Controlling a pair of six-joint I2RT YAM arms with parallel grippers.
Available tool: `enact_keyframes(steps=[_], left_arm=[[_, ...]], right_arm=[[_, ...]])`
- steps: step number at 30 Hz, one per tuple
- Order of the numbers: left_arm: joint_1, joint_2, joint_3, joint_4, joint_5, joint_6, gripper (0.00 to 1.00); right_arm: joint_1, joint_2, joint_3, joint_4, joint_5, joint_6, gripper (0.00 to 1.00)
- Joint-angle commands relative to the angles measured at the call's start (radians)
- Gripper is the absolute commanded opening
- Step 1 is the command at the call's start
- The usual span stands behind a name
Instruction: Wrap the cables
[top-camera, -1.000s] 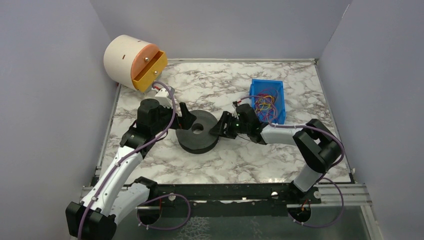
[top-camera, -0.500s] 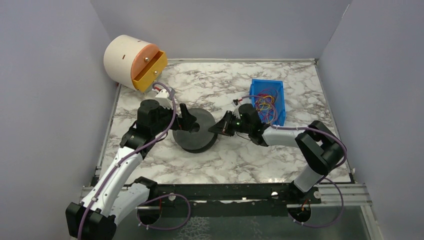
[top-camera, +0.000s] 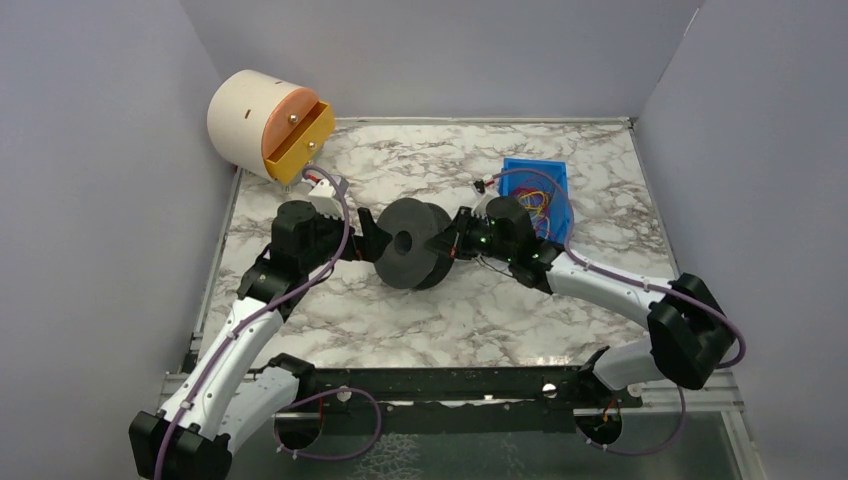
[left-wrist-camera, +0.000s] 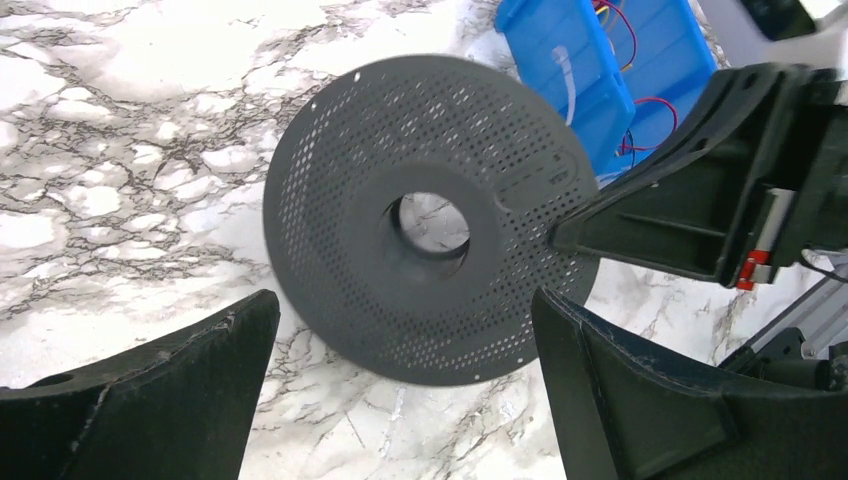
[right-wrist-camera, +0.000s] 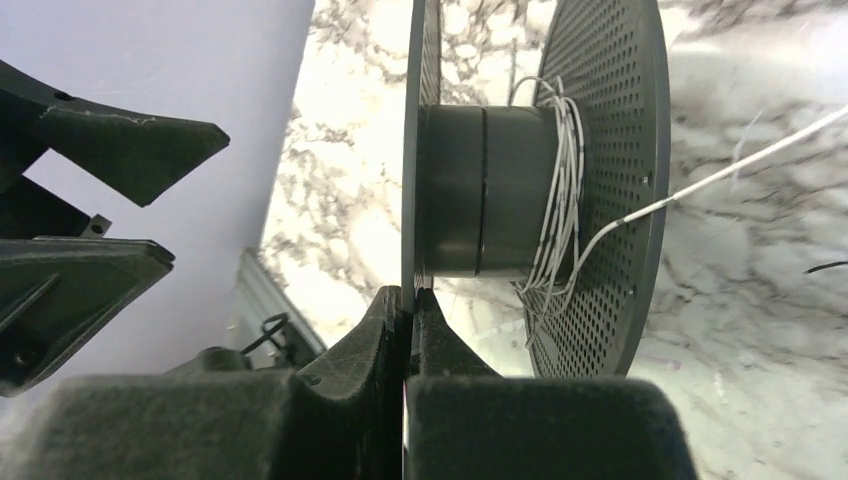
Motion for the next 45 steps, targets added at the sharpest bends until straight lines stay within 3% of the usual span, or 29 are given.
enact_keyframes(steps=[1, 9, 18, 25, 35, 42, 45], left_arm=[[0.004, -0.013, -0.009, -0.002, 0.023, 0.009, 0.99], [0.005, -0.024, -0.013, -0.004, 0.025, 0.009, 0.99], [0.005, -0.026, -0.014, -0.006, 0.026, 0.014, 0.99], [0.005, -0.023, -0.012, -0.009, 0.027, 0.018, 0.99], [0.005, -0.018, -0.01, -0.013, 0.026, 0.028, 0.99], [0.005, -0.013, -0.009, -0.014, 0.027, 0.029, 0.99], [0.005, -0.014, -0.009, -0.015, 0.025, 0.031, 0.99]], right_arm=[[0.059, -0.075, 0.114, -0.162, 0.226, -0.167, 0.01], [0.189, -0.054, 0.252, -0.352, 0.581, -0.324, 0.01], [0.294, 0.071, 0.377, -0.466, 0.904, -0.382, 0.01], [0.303, 0.156, 0.425, -0.493, 1.017, -0.361, 0.01], [0.306, 0.223, 0.45, -0.526, 1.032, -0.31, 0.01], [0.311, 0.214, 0.451, -0.514, 1.004, -0.303, 0.35], [0.316, 0.205, 0.453, -0.51, 0.991, -0.304, 0.44]])
